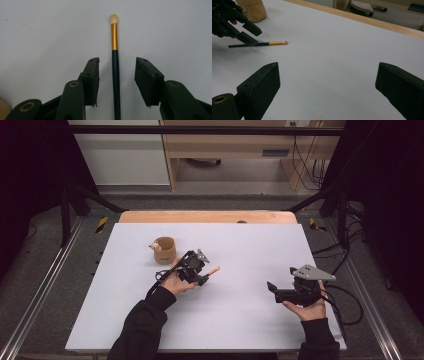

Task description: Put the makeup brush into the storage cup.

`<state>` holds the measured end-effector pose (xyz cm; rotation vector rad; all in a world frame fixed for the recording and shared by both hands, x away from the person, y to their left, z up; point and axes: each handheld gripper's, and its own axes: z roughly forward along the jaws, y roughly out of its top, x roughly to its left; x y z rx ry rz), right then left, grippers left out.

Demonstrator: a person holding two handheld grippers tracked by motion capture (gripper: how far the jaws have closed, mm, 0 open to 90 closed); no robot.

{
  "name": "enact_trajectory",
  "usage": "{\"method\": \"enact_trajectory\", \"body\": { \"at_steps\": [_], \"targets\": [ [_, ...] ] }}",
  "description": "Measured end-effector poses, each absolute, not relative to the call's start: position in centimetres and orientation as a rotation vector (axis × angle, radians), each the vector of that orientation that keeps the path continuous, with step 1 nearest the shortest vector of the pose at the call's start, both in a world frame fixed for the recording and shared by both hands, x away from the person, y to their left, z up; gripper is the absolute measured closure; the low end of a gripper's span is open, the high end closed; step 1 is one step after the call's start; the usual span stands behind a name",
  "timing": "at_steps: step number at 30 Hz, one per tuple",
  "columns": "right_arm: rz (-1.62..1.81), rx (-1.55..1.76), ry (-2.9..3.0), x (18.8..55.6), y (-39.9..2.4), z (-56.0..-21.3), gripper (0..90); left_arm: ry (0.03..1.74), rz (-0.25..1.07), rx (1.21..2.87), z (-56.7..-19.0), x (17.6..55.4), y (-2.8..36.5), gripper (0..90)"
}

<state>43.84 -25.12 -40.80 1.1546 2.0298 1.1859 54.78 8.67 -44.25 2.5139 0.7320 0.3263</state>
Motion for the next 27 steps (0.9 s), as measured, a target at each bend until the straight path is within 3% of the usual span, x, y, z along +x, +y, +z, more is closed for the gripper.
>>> {"method": "enact_trajectory", "body": {
  "at_steps": [27],
  "targets": [
    [1.186,1.156,2.031,43.86,-25.14,-40.85,6.1,0.735,0.264,2.566,-45.12,55.32,8.39,74.3]
  ]
}}
